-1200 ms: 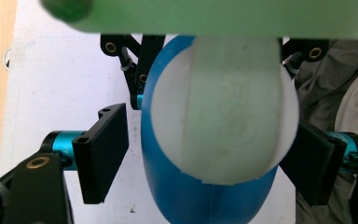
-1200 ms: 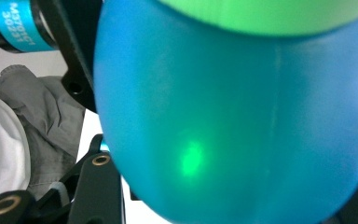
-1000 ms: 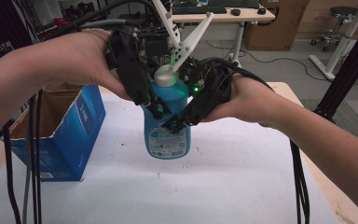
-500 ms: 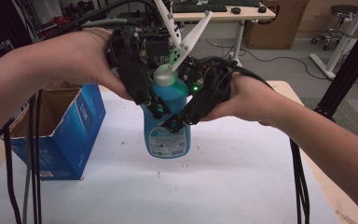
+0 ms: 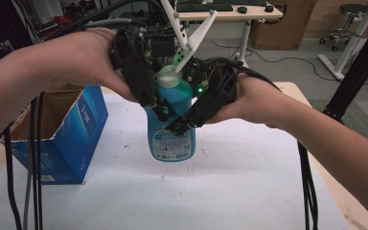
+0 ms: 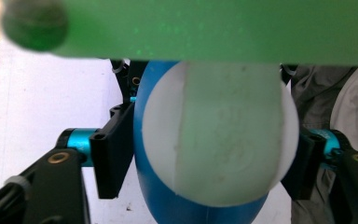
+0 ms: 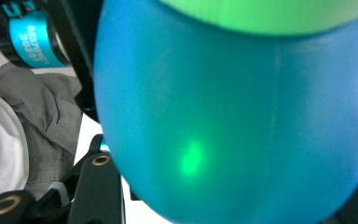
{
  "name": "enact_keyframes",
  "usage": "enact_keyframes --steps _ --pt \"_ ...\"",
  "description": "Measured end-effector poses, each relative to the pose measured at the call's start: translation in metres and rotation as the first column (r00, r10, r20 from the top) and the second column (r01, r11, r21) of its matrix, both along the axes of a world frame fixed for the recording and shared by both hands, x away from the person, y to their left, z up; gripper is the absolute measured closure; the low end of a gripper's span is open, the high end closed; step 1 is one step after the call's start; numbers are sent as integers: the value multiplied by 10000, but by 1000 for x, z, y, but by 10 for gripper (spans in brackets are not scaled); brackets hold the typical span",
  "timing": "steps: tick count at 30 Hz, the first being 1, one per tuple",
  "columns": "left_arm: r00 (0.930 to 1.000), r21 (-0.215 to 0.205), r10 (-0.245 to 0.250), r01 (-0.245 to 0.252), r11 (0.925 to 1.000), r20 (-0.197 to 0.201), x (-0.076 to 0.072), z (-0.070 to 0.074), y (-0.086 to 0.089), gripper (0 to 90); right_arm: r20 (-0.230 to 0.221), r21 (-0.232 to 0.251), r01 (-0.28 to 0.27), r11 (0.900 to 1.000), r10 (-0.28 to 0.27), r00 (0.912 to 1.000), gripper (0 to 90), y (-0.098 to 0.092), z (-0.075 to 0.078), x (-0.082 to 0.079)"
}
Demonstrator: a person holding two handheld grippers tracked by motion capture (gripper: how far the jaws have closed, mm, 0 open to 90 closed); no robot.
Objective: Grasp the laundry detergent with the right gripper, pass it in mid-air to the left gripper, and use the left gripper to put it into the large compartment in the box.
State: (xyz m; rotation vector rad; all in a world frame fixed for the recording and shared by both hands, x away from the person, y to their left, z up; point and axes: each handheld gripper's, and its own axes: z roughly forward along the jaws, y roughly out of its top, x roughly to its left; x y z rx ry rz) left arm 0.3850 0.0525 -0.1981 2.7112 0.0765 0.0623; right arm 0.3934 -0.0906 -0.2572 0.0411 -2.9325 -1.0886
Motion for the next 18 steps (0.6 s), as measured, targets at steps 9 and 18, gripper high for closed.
enact_keyframes --steps 9,18 --pt "10000 5 67 -67 10000 -61 0 -1 0 340 71 16 -93 10000 93 9999 468 0 0 0" --pt "9999 -35 46 -47 10000 -133 -1 -2 1 376 58 -10 -122 9999 122 9999 468 1 -1 0"
